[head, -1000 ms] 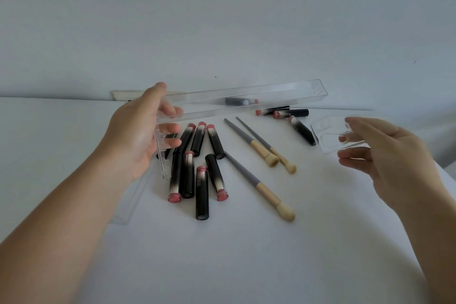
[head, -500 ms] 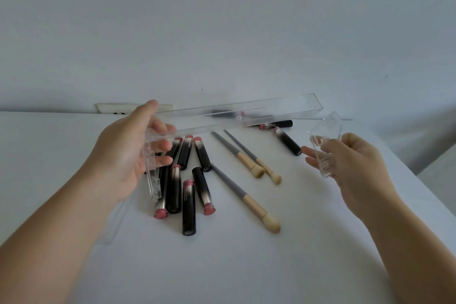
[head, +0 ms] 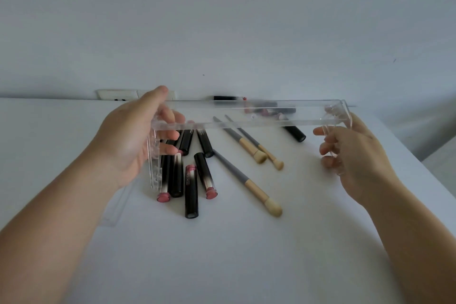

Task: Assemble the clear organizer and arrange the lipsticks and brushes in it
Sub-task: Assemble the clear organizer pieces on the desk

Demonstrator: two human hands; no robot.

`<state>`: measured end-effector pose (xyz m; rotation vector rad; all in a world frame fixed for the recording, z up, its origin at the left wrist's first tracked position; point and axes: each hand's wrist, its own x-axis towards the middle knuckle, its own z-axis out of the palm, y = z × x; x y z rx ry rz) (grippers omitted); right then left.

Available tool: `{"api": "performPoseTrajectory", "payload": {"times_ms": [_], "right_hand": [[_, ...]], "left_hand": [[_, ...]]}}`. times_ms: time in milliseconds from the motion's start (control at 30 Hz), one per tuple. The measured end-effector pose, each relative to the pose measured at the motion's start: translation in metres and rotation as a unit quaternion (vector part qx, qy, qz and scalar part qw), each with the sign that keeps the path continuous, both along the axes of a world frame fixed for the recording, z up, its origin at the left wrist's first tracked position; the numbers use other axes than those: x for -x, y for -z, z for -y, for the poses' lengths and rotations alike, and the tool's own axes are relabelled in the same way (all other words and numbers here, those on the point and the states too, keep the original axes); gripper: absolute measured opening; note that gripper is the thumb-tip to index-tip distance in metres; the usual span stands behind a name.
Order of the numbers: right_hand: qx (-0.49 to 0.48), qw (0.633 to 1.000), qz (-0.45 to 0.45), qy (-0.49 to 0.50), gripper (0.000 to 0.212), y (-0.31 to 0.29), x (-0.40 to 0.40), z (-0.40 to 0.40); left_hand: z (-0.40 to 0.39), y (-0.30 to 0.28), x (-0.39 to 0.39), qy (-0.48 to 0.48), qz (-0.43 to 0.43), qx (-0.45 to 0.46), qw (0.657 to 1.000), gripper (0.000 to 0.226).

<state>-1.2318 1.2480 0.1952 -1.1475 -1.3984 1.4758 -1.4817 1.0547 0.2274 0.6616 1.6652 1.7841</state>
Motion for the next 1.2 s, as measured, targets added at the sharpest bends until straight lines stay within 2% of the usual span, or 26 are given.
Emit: {"api": "performPoseTrajectory", "payload": {"times_ms": [267,467,633,700,1000,1200], "right_hand": [[0.007,0.999,-0.007,-0.037,0.029,0.0034,-0.004,-0.004],[-0.044,0.996,0.034,-0.066,0.02,0.0013,-0.0054,-0.0023],[-0.036,0.996,0.022,-0.076,0.052,-0.0017,-0.005,0.0031],[-0.007,0.998,-0.002,-0.06,0.057,-0.0035,-0.0036,0.0038],[0.044,0.997,-0.027,-0.061,0.054,-0.005,-0.0046,0.0037],[0.038,0.997,-0.018,-0.067,0.065,-0.0034,-0.004,0.0016]], "left_hand": [[0.0005,0.0024,0.0018,0.003,-0.013,0.006,1.0,0.05],[0.0015,0.0022,0.0035,-0.009,0.0,-0.007,1.0,0.051],[0.0024,0.0011,0.0047,-0.011,-0.001,-0.013,1.0,0.052],[0.0022,0.0004,0.0042,-0.01,-0.005,-0.014,1.0,0.052],[0.001,0.0046,0.0029,0.0,-0.034,-0.003,0.999,0.051],[0.0025,0.0025,0.0037,-0.001,-0.02,-0.023,1.0,0.05]]}}
